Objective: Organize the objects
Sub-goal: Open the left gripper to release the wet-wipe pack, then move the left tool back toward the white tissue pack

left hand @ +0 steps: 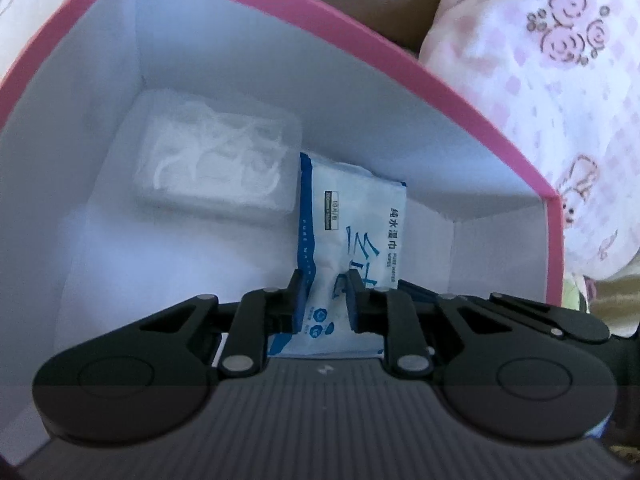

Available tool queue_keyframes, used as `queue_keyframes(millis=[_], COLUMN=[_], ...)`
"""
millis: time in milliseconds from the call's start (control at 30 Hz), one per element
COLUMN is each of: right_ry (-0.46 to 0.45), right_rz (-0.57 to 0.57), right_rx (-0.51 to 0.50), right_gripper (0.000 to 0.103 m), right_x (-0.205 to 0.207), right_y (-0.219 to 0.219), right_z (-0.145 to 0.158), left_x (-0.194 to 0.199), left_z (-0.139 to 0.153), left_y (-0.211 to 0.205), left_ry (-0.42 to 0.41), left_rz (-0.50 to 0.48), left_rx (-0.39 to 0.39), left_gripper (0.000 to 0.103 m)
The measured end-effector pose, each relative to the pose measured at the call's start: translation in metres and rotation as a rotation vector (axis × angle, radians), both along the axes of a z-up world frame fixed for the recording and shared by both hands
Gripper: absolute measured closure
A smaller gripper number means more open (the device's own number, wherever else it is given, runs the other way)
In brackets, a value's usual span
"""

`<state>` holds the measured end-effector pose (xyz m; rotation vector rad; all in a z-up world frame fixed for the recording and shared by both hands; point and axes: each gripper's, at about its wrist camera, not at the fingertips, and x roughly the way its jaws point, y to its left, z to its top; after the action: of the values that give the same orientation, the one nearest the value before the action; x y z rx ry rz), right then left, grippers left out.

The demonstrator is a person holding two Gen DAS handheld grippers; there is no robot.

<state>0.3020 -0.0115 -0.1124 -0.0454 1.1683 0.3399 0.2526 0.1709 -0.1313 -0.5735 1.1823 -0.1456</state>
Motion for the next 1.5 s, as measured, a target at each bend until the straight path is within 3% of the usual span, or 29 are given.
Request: queue_keyframes(millis=[167,333,467,600,667,767,900,967,1100,1200,1333,1500], right_ry=[0.050,0.064,0.041,0.035,0.013,-0.027,-0.053,-0.087,-0.135,-0.174,-0.223,-0.260], right_rz=[-0.030,-0.005,0.031,0.019,0.031,0.044,0.095,0.115,0.148,0.194,0.202,0.193], right_rx=[0.059,0.088,0.082,0.066,0.041,0.017,0.077,0.085,0.131,0.166,0.141,0.107], right_gripper=[0.088,0.087,0.085,0.086,0.086,0.086,0.085,0.082,0.054,0.049,0.042,0.039], right_x=[0.015,0.020,0.013,0.014,0.010,0.004,-0.010,-0.022,-0.046,-0.065,-0.089,-0.113], right_y=[-0.002,-0.005,-0.005,0.000,0.003,0.005,-0.009,-0.021,-0.031,-0.033,-0.038,-0.048], right_z=[-0.003,-0.007,-0.008,-0.013,-0.011,-0.005,0.020,0.036,0.059,0.076,0.095,0.108], left_x=[0.006,0.006,-0.001,0.002,0.023,0.025,0.012,0.000,-0.040,-0.053,-0.074,-0.101], left_z=[0.005,0.005,0.011,0.013,0.009,0.011,0.029,0.045,0.094,0.116,0.139,0.152], left_y=[-0.004,-0.001,-0.003,-0.024,-0.030,-0.031,-0.028,-0.032,-0.023,-0.026,-0.028,-0.031], left_ry=[0.005,0.021,-0.006,-0.017,0.000,0.003,-0.044,-0.084,-0.150,-0.180,-0.190,-0.192], left_rz=[-0.011,0.001,-0.015,-0.045,-0.058,-0.052,-0.053,-0.068,-0.078,-0.093,-0.122,-0.184], left_rx=[0.078,0.083,0.130,0.240,0.286,0.282,0.235,0.244,0.241,0.234,0.253,0.304], left_gripper=[0.084,0.084,0.083,0.084,0.084,0.085,0.084,0.081,0.081,0.081,0.068,0.068])
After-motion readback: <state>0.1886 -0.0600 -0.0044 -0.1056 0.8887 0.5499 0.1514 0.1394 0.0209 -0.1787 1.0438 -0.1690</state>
